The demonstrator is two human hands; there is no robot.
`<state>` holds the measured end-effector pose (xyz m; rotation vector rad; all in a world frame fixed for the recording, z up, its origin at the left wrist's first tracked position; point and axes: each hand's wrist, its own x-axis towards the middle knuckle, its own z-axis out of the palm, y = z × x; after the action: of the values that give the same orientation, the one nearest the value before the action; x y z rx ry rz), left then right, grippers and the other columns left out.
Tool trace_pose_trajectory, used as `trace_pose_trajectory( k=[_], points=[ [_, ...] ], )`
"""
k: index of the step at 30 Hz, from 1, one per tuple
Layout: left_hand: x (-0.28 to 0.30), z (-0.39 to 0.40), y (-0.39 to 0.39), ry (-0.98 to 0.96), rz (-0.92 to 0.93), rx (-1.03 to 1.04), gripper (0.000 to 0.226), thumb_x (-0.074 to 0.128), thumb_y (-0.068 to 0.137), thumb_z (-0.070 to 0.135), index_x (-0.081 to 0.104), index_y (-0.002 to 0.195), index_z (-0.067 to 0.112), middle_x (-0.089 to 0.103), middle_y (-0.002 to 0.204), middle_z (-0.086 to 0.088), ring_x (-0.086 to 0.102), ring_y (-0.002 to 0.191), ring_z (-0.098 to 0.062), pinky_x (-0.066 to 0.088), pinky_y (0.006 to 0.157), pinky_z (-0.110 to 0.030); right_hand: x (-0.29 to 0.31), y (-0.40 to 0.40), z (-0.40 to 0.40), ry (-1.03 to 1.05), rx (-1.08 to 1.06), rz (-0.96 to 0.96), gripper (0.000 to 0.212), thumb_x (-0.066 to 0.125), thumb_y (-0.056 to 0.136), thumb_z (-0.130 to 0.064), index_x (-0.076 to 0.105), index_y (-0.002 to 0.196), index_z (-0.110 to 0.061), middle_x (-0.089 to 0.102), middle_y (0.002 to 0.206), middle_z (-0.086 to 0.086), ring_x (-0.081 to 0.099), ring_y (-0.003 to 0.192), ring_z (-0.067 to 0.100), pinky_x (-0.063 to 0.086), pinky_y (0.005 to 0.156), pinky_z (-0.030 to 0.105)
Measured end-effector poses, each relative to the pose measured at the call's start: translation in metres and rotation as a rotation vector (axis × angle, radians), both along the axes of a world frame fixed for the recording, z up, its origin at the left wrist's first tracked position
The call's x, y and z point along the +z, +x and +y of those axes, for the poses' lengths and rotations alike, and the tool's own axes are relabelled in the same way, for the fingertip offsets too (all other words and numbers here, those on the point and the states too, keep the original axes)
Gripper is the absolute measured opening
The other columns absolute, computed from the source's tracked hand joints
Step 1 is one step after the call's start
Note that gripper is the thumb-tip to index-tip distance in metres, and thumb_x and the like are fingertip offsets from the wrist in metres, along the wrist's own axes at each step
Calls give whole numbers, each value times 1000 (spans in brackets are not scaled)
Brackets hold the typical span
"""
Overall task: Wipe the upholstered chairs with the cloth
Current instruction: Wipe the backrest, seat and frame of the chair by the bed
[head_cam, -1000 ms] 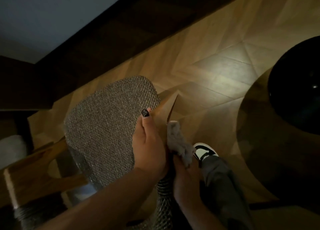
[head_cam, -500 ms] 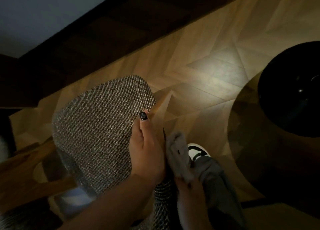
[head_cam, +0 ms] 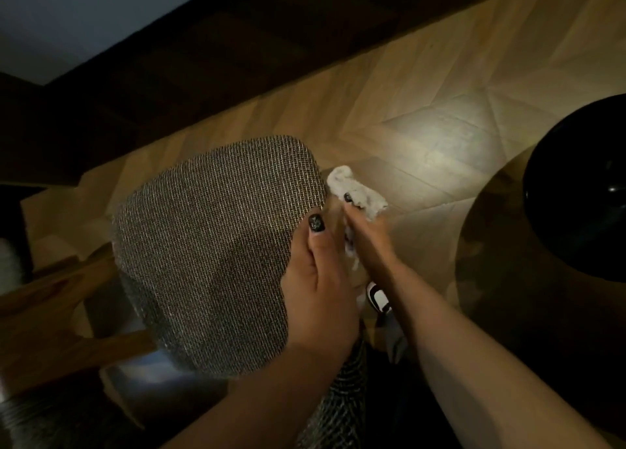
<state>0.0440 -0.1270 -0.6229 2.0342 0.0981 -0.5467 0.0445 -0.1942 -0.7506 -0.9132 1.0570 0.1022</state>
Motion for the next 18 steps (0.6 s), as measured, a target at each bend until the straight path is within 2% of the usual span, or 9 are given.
trace_pose_trajectory(
  k=[1,3,5,7,8,11,13,16,18],
  points=[
    [2,-2,-1,-13,-1,-1,37,32,92,47,62,107,32,69,92,19,65,85,2,51,76,-20,-5,8,-6,53,5,81,44,58,88,-42,59,120,-12,65,107,5,63,90,16,49,64,20],
    [1,-1,-1,-29,-5,-8,47,33,90,54,62,114,25,70,95,14,66,90,-2,52,81,-29,-3,17,-16,97,91,133,36,51,93,-40,64,114,-14,70,101,3,66,89,17,51,75,26],
    [-1,-1,-1,-47,4,-3,52,33,88,55,61,120,24,70,103,12,65,99,-3,51,88,-31,9,9,-12,122,111,80,40,51,92,-43,65,115,-14,71,104,10,67,97,24,53,86,35],
    [-3,0,-1,-71,41,22,50,35,90,51,62,119,23,70,106,10,65,103,-5,50,90,-30,39,-7,-6,128,69,-3,43,53,92,-38,61,119,-6,65,113,23,65,101,27,50,87,37],
    [-2,1,-2,-85,68,37,49,35,90,51,63,118,22,70,106,8,65,104,-6,50,90,-30,56,-18,-5,133,22,-74,43,54,91,-35,60,121,-4,64,116,22,64,104,23,49,87,33],
    [4,1,-1,-62,195,124,51,33,90,55,65,110,21,70,104,0,65,102,-16,52,90,-34,103,-47,5,180,-95,-259,44,61,85,-29,57,123,-9,71,108,-3,64,105,7,52,83,19],
    [9,2,1,-146,375,239,54,35,90,61,69,109,24,71,110,-3,64,108,-19,48,98,-42,121,-60,13,103,-24,-253,47,64,78,-34,57,122,-17,72,104,-10,64,105,6,52,80,16],
    [18,6,5,-373,643,486,60,33,92,64,68,117,21,69,118,-11,63,112,-27,44,103,-46,143,-66,15,-211,209,-244,42,70,82,-29,52,118,-41,61,121,-16,52,125,12,44,95,15],
    [16,17,6,-514,703,581,65,28,93,65,57,132,21,62,129,-13,59,118,-30,43,103,-47,158,-59,8,-462,408,-351,57,64,79,-33,43,126,-56,48,139,-20,38,136,10,35,108,22]
  ],
)
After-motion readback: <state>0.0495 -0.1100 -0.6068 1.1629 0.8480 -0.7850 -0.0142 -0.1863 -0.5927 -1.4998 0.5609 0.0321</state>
